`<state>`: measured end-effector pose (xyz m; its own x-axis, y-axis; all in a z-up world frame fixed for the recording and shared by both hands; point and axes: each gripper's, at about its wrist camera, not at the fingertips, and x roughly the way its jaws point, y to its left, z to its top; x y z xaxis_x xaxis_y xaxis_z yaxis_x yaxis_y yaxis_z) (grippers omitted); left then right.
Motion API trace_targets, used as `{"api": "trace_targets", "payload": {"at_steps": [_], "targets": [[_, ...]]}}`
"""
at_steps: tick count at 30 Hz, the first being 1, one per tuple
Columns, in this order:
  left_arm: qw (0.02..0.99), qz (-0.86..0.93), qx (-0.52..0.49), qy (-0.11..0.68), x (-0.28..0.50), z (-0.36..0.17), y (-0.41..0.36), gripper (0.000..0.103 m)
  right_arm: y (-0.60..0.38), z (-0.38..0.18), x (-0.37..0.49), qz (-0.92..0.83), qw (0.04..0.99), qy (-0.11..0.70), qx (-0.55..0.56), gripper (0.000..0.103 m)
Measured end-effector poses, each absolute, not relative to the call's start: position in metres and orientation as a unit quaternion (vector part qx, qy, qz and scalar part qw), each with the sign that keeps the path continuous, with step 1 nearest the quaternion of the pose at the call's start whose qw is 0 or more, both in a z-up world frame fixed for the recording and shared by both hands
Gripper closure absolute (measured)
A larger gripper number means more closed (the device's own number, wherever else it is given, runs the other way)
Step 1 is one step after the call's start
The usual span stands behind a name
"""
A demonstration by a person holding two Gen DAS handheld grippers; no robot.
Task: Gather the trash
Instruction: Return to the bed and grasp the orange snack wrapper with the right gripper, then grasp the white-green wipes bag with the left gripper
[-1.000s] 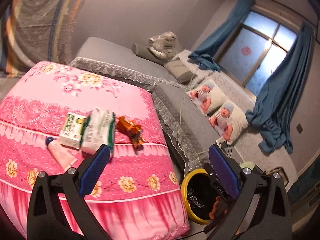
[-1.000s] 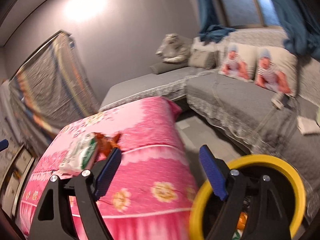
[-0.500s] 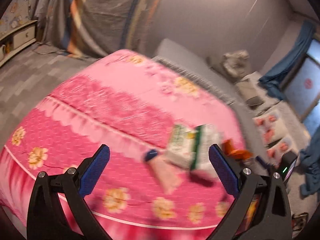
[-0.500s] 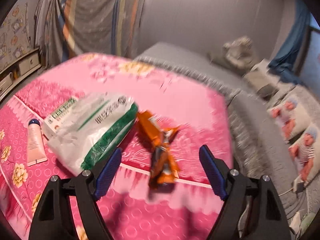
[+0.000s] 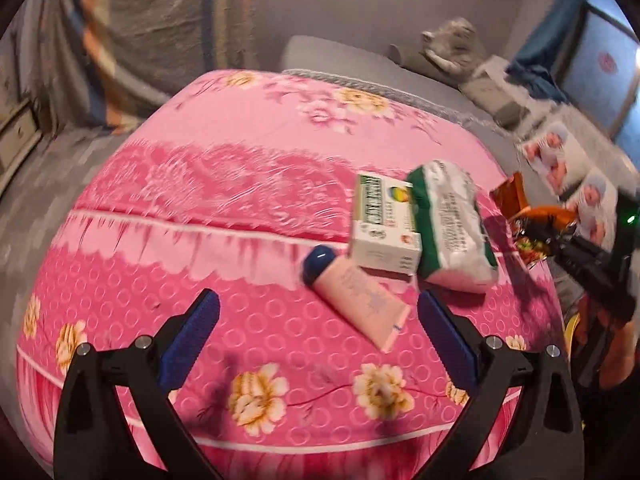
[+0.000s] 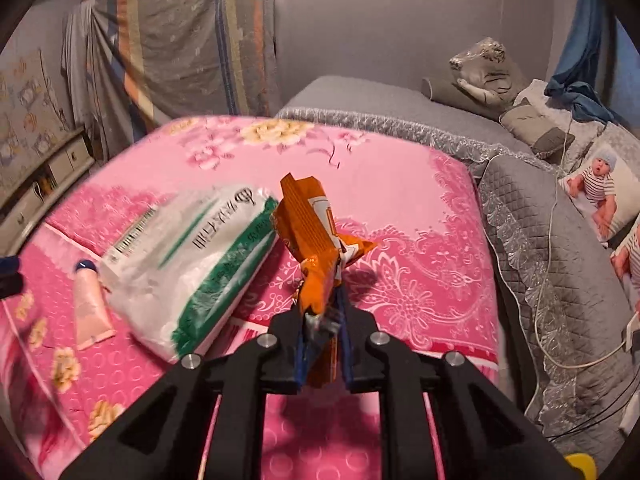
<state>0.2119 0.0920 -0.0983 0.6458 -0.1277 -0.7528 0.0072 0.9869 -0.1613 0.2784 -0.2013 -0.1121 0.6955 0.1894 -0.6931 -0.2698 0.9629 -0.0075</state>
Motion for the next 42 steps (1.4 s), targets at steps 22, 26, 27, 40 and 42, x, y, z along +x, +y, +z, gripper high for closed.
{"api": "trace_targets", "payload": {"at_steps": [22, 26, 27, 40, 42], "targets": [[0.885, -0.08, 0.105, 0.447, 0.311, -0.119, -0.065, 0.009, -0.302, -0.074, 0.162, 0.158, 0.936, 0.292, 0.117, 0.091], [0.88, -0.057, 0.126, 0.454, 0.326, -0.129, -0.071, 0.009, -0.307, -0.075, 0.157, 0.161, 0.934, 0.29, 0.129, 0.091], [0.878, -0.055, 0.129, 0.458, 0.33, -0.132, -0.072, 0.009, -0.308, -0.075, 0.155, 0.161, 0.935, 0.289, 0.13, 0.091], [0.878, -0.057, 0.126, 0.457, 0.337, -0.14, -0.082, 0.087, -0.314, -0.066, 0.135, 0.161, 0.936, 0.28, 0.138, 0.091], [0.884, -0.064, 0.098, 0.453, 0.334, -0.132, -0.073, 0.095, -0.315, -0.064, 0.131, 0.158, 0.938, 0.278, 0.137, 0.091]]}}
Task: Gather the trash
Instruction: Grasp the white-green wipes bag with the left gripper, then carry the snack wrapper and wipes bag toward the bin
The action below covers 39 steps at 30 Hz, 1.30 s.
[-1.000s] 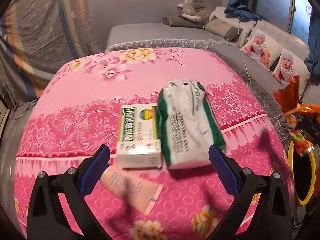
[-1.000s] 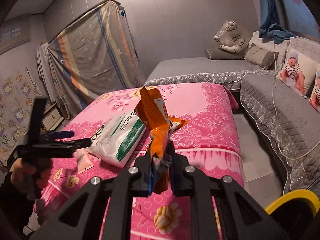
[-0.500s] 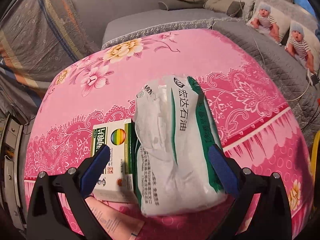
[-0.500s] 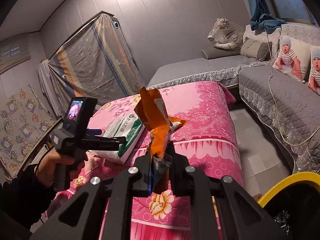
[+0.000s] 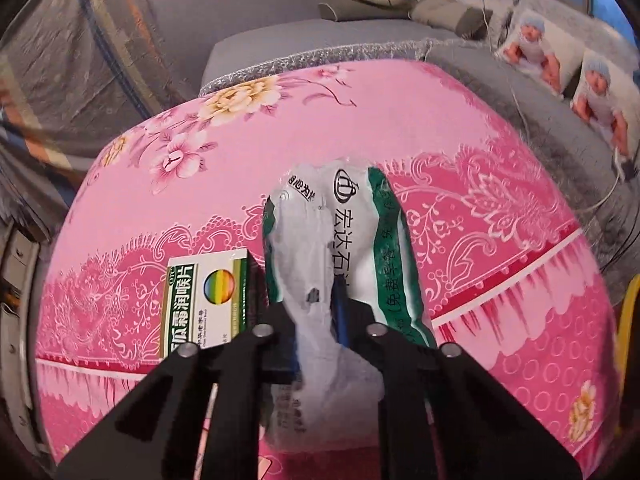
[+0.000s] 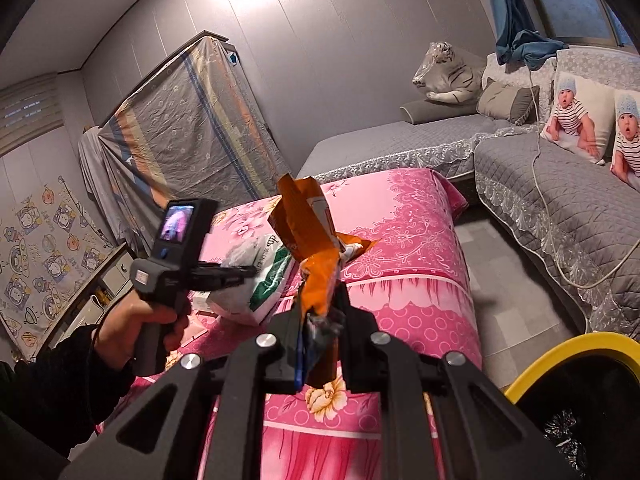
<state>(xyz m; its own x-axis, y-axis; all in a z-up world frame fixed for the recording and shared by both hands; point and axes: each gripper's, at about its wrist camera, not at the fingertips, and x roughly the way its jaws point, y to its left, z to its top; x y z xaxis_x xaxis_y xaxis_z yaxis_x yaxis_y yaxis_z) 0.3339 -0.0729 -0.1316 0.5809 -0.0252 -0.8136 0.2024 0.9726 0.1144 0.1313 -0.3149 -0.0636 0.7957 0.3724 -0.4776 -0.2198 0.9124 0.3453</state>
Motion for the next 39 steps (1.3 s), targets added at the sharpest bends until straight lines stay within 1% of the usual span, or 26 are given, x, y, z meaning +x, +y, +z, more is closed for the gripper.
{"api": "trace_targets", "payload": {"at_steps": [2, 5, 15, 20, 28, 39], "targets": [[0.89, -0.073, 0.079, 0.444, 0.327, -0.121, -0.065, 0.099, -0.317, -0.061, 0.129, 0.155, 0.939, 0.276, 0.137, 0.091], [0.896, -0.095, 0.056, 0.431, 0.317, -0.109, -0.058, 0.101, -0.318, -0.059, 0.126, 0.152, 0.94, 0.273, 0.139, 0.091], [0.917, -0.15, 0.024, 0.369, 0.266, -0.062, -0.04, 0.101, -0.315, -0.051, 0.113, 0.145, 0.944, 0.263, 0.138, 0.091], [0.922, -0.172, 0.018, 0.346, 0.242, -0.043, -0.046, 0.101, -0.326, -0.05, 0.105, 0.133, 0.946, 0.259, 0.145, 0.091], [0.916, -0.231, 0.035, 0.328, 0.21, -0.025, -0.096, 0.101, -0.363, -0.056, 0.087, 0.093, 0.948, 0.255, 0.168, 0.091], [0.887, -0.335, 0.065, 0.31, 0.17, -0.014, -0.2, 0.102, -0.428, -0.064, 0.037, 0.001, 0.954, 0.24, 0.18, 0.091]]}}
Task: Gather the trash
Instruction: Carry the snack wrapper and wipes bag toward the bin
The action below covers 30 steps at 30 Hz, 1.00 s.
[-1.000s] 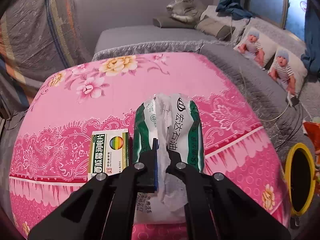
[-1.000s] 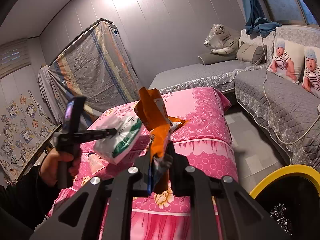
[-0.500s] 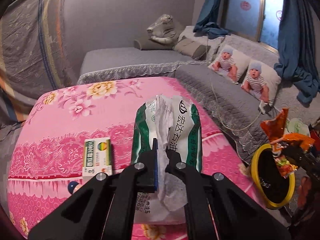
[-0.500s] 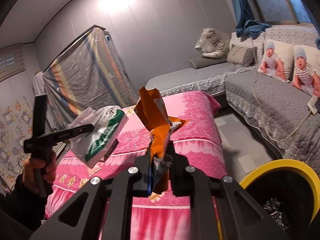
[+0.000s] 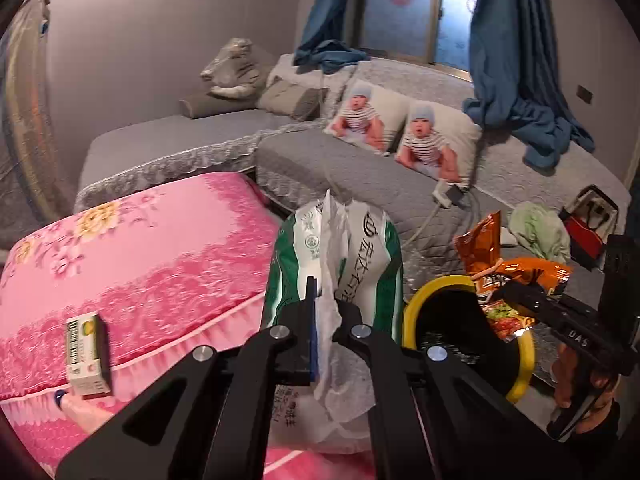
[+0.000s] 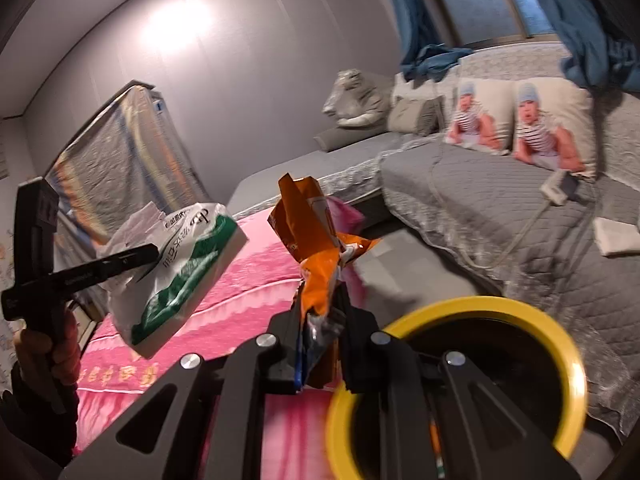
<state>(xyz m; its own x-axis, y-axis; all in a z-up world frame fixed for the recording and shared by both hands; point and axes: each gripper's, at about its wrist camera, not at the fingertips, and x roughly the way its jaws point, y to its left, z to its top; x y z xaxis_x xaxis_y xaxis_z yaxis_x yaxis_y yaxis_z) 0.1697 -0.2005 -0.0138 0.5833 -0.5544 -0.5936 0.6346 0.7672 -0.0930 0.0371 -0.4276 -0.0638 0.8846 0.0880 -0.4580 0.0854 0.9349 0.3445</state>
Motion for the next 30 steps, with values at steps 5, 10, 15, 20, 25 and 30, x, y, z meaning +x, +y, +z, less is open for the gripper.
{"api": "trace_targets", "payload": {"at_steps": [5, 10, 15, 20, 25, 30], "targets": [[0.87, -0.377, 0.081, 0.308, 0.154, -0.017, -0.245, 0.103, -0.457, -0.077, 0.016, -0.045, 0.95, 0.241, 0.195, 0.09], [0.847, -0.411, 0.096, 0.324, 0.148, -0.033, -0.284, 0.103, -0.478, -0.091, 0.001, -0.07, 0.942, 0.247, 0.214, 0.09], [0.839, -0.426, 0.103, 0.323, 0.146, -0.034, -0.299, 0.103, -0.497, -0.099, -0.012, -0.092, 0.938, 0.243, 0.228, 0.09], [0.831, -0.441, 0.119, 0.317, 0.139, -0.033, -0.319, 0.103, -0.508, -0.106, -0.02, -0.105, 0.935, 0.24, 0.24, 0.09], [0.818, -0.456, 0.136, 0.323, 0.132, -0.042, -0.344, 0.103, -0.508, -0.11, -0.024, -0.106, 0.932, 0.248, 0.24, 0.09], [0.805, -0.463, 0.145, 0.343, 0.133, -0.061, -0.366, 0.103, -0.51, -0.121, -0.027, -0.115, 0.924, 0.267, 0.247, 0.09]]}}
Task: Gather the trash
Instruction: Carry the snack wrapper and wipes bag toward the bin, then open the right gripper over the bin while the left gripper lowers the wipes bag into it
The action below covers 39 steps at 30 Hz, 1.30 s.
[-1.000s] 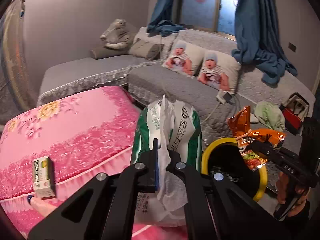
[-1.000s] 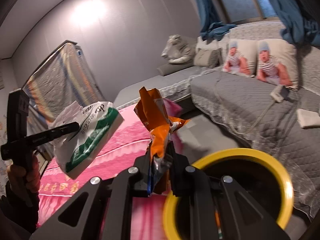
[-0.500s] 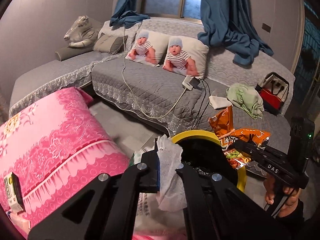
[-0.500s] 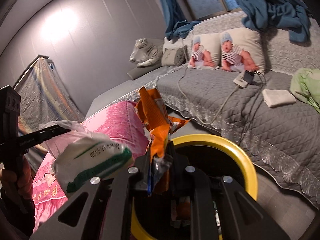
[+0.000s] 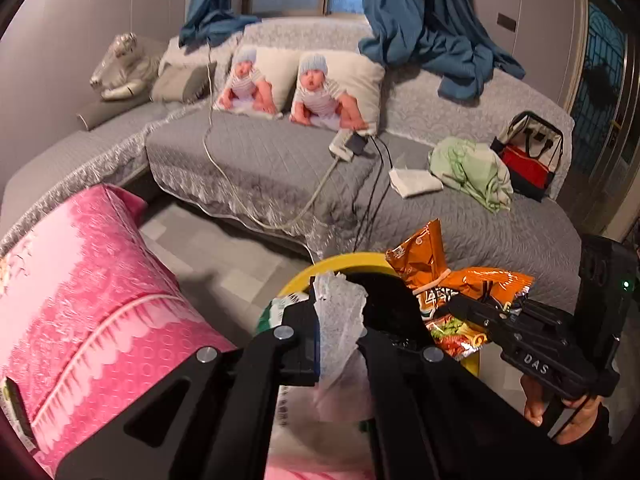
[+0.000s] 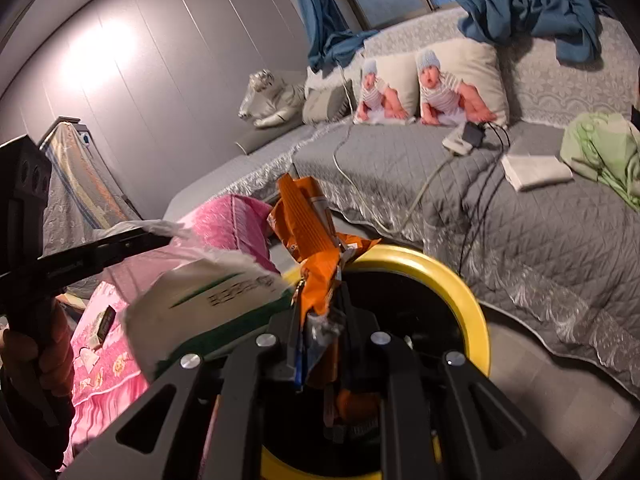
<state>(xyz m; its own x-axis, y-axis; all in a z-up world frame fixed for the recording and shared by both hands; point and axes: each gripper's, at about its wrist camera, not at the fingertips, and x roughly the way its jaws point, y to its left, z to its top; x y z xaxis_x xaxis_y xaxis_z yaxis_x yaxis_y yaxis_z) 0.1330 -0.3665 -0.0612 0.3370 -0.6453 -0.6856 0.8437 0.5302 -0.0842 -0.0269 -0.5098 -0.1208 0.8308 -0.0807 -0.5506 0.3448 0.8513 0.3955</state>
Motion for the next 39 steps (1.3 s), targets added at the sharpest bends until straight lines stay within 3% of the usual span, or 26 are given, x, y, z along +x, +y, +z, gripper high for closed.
{"api": "trace_targets", "payload": {"at_steps": [7, 10, 11, 12, 13, 16, 25, 39], "targets": [[0.793, -0.463, 0.138, 0.37, 0.143, -0.087, -0.38, 0.103, -0.515, -0.138, -0.028, -0.127, 0.912, 0.293, 0.257, 0.09], [0.79, -0.464, 0.143, 0.376, 0.143, -0.093, -0.379, 0.103, -0.518, -0.138, -0.029, -0.133, 0.911, 0.291, 0.262, 0.083], [0.789, -0.461, 0.147, 0.379, 0.143, -0.096, -0.378, 0.102, -0.519, -0.137, -0.029, -0.138, 0.911, 0.288, 0.261, 0.069], [0.786, -0.46, 0.145, 0.387, 0.145, -0.099, -0.378, 0.1, -0.521, -0.135, -0.03, -0.147, 0.911, 0.284, 0.262, 0.046], [0.783, -0.46, 0.142, 0.395, 0.146, -0.102, -0.377, 0.095, -0.522, -0.134, -0.031, -0.15, 0.91, 0.279, 0.266, 0.039], [0.792, -0.435, 0.133, 0.408, 0.152, -0.109, -0.372, 0.025, -0.527, -0.131, -0.034, -0.17, 0.907, 0.274, 0.272, 0.038], [0.787, -0.438, 0.147, 0.409, 0.15, -0.101, -0.374, 0.021, -0.53, -0.117, -0.045, -0.176, 0.908, 0.263, 0.276, 0.038], [0.686, -0.462, 0.164, 0.537, 0.162, -0.103, -0.398, 0.014, -0.531, -0.098, -0.078, -0.191, 0.913, 0.242, 0.266, 0.038]]}}
